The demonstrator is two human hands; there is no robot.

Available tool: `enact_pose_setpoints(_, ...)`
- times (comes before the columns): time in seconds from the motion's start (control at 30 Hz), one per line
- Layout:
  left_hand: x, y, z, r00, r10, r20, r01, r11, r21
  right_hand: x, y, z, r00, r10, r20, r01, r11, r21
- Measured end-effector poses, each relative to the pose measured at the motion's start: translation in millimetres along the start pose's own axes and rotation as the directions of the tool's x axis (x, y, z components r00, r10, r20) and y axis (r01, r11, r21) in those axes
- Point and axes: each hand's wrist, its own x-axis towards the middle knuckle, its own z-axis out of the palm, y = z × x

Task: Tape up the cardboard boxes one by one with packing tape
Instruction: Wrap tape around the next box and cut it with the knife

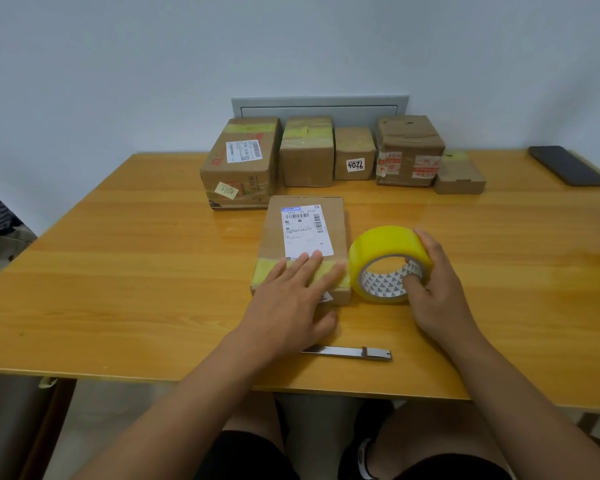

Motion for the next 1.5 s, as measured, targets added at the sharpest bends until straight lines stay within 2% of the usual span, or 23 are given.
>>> enact_pose_setpoints(0.07, 1, 5, 0, 1.0, -0.003, 0.02, 0.003, 1.0, 0.003, 0, 0, 0, 1.0, 0.003, -0.004, -0.003, 1.0, -0.01)
enact_pose_setpoints(0.2, 6, 7, 1, 0.997, 0.036, -0.071, -0.04, 0.997, -0.058, -2, -2, -1, 0.999, -0.026, -0.019, 0.025, 0.998, -0.056)
enact_pose_setpoints(0.33, 15, 9, 4, 0.999, 0.041, -0.026, -0.043, 0.997, -0.065, -2, -5, 0, 0.999, -0.03, -0.019, 0.028, 0.997, -0.073)
enact_pose_setpoints(0.6, 13, 7, 10, 0.987, 0.06, -0.152, -0.076, 0.992, -0.1, -1, -12, -4, 0.999, -0.037, -0.023, 0.036, 0.998, -0.055)
enact_pose_setpoints(0.67, 12, 7, 9, 0.96, 0.04, -0.277, -0.084, 0.986, -0.146, 2, -21, -6, 0.999, 0.024, -0.047, -0.021, 0.997, 0.077)
enact_pose_setpoints(0.77, 9, 6, 2, 0.895, -0.074, -0.439, -0.08, 0.943, -0.322, 9, -40, -7, 0.991, 0.103, -0.09, -0.064, 0.931, 0.36)
enact_pose_setpoints(0.87, 6, 10, -9, 0.865, -0.2, -0.46, -0.071, 0.859, -0.508, 15, -63, 0, 1.0, 0.006, -0.015, 0.002, 0.876, 0.483)
enact_pose_setpoints(0.97, 3, 10, -13, 0.839, -0.241, -0.488, -0.112, 0.801, -0.587, 21, -82, 10, 0.991, -0.103, 0.08, 0.051, 0.87, 0.49)
enact_pose_setpoints(1.07, 1, 4, -13, 0.848, -0.195, -0.493, -0.133, 0.822, -0.554, 26, -93, 17, 0.977, -0.161, 0.136, 0.081, 0.883, 0.462)
enact_pose_setpoints(1.13, 0, 1, -11, 0.839, -0.226, -0.495, -0.109, 0.821, -0.56, 28, -100, 19, 0.969, -0.185, 0.163, 0.099, 0.897, 0.43)
enact_pose_setpoints(1.23, -1, -1, -9, 0.79, -0.332, -0.516, -0.073, 0.784, -0.616, 33, -113, 13, 0.965, -0.221, 0.144, 0.147, 0.905, 0.399)
enact_pose_setpoints(1.3, -3, -5, -8, 0.758, -0.42, -0.5, -0.054, 0.723, -0.689, 38, -113, 3, 0.969, -0.23, 0.092, 0.174, 0.896, 0.409)
enact_pose_setpoints(1.37, -5, -9, -9, 0.743, -0.448, -0.498, -0.066, 0.691, -0.72, 37, -108, -4, 0.967, -0.232, 0.104, 0.175, 0.904, 0.39)
enact_pose_setpoints(1.5, -5, -12, -10, 0.697, -0.345, -0.629, -0.164, 0.777, -0.608, 30, -94, 0, 0.969, -0.196, 0.15, 0.125, 0.915, 0.384)
